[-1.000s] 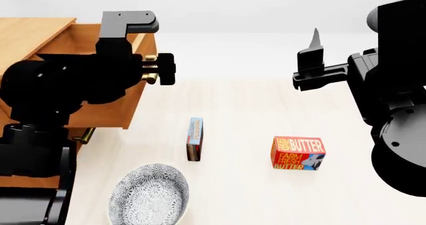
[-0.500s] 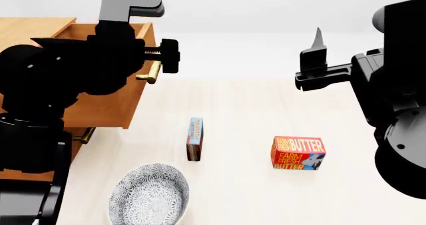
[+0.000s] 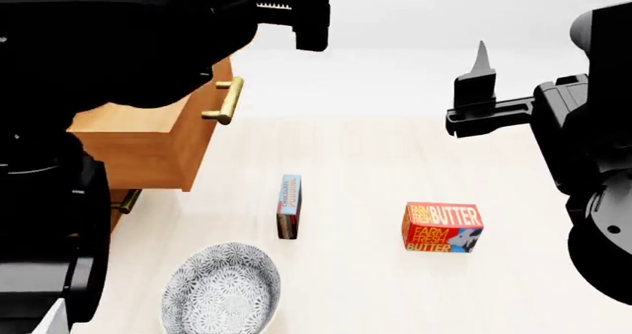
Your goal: Put the chocolate pudding in the top drawer of the cabinet and close it.
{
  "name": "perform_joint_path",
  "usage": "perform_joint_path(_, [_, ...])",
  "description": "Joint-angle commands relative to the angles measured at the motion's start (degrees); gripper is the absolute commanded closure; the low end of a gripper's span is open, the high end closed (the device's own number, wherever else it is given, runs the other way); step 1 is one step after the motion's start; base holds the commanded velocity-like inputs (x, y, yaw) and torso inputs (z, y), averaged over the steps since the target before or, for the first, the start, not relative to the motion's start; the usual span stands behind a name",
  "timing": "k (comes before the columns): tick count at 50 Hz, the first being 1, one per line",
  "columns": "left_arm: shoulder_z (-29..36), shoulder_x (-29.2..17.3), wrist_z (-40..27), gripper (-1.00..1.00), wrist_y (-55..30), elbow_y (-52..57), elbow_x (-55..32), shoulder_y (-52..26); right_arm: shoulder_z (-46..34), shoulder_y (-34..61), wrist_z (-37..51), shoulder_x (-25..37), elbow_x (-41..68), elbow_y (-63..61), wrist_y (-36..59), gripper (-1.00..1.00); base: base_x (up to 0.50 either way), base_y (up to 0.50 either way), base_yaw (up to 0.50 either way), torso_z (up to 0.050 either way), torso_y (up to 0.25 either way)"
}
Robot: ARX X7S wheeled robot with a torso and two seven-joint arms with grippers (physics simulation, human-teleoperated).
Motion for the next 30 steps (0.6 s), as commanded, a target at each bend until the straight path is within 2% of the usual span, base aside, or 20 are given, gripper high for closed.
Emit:
perform_joint_path(1, [0.65,3.24,-3.65,-1.0,-1.58,7.24,-5.78,4.83,0.52,0.22,0.79,0.53,1.37,-0.51,0.02,-1.0,0.0,0.0,0.0,0.0,0.0])
perform_joint_path(6, [3.28,4.58,-2.76,-1.0,0.24,9.89,-4.34,8.27,0.64,0.13,0.99,0.76,1.85,-0.79,-0.03,-1.0,0.0,0.0,0.0,0.0,0.0])
perform_joint_path(14, [9.65,4.96,2.91,-1.0,7.43,13.19,3.21,15.41,0.7,0.03,1.3,0.98,2.59,-1.63,-0.13,-1.0,0.0,0.0,0.0,0.0,0.0])
perform_joint_path(24, [14.95,6.13,6.53,-1.0,12.89,7.94,8.39,22.41,1.82,-1.55,1.05,2.35,2.74,-1.75,-1.13,-1.0,0.0,0.0,0.0,0.0,0.0])
perform_joint_path(30, [15.8,6.67,8.64,-1.0,15.92,1.11,10.78,23.11,2.18,-2.29,0.84,2.85,2.59,-1.96,-1.65,-1.0,0.0,0.0,0.0,0.0,0.0])
